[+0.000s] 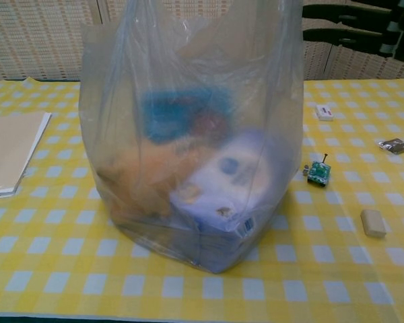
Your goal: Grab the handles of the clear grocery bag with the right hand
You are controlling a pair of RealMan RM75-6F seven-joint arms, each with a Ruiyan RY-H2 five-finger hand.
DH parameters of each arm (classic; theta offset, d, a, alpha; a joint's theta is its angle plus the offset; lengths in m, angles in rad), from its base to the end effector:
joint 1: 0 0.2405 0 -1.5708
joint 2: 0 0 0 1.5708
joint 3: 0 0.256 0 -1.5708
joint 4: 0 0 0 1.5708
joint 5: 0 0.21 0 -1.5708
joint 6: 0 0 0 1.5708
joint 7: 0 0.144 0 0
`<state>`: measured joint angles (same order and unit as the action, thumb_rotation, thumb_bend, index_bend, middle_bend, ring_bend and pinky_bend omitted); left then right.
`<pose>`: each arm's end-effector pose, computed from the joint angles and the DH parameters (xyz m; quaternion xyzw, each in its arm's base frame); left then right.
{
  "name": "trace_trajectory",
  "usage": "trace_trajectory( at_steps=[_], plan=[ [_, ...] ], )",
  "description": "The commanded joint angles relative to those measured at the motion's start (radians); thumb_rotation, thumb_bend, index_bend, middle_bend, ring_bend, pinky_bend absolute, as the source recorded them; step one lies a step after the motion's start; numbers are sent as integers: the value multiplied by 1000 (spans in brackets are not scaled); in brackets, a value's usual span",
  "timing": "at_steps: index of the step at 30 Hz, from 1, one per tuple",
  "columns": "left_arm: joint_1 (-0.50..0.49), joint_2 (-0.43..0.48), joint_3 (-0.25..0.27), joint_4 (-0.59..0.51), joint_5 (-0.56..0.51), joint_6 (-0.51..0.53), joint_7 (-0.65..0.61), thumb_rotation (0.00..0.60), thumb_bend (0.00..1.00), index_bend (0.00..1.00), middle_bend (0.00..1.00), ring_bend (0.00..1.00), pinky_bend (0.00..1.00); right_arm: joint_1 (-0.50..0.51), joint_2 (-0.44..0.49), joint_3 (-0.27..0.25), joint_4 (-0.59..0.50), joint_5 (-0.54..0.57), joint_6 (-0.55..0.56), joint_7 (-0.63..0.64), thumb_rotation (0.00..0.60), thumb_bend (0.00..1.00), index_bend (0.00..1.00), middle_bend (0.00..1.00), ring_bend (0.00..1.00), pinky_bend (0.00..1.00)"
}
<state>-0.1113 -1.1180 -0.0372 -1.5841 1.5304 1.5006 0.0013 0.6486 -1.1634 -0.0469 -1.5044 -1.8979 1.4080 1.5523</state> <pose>-0.3078 0.1870 0.1607 -0.6121 -0.3630 -0.3946 0.5812 -0.1672 -0.2815 0.1079 -0.5028 0.6416 -0.5691 0.1080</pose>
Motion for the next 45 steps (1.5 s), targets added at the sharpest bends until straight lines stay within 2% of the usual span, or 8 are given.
trace_trajectory(
  at_steps=[1, 16, 33, 45],
  plan=[
    [1, 2, 0, 0, 2, 3, -5, 600, 397, 0, 0, 0, 0, 28, -18, 5, 15, 5, -16, 32, 600, 255, 0, 0, 0, 0],
    [13, 16, 4, 2, 27, 32, -45, 600, 397, 0, 0, 0, 0, 160, -77, 34, 21, 49, -92, 101, 600, 254, 0, 0, 0, 0],
    [26, 25, 3, 19, 56, 76, -94, 600, 397, 0, 0, 0, 0, 224, -159, 47, 74, 119, -154, 161, 600, 255, 0, 0, 27, 0],
    [35, 31, 5, 21, 71, 97, -113, 600, 397, 0, 0, 0, 0, 295, -191, 73, 76, 166, -245, 165, 600, 255, 0, 0, 26, 0]
  ],
)
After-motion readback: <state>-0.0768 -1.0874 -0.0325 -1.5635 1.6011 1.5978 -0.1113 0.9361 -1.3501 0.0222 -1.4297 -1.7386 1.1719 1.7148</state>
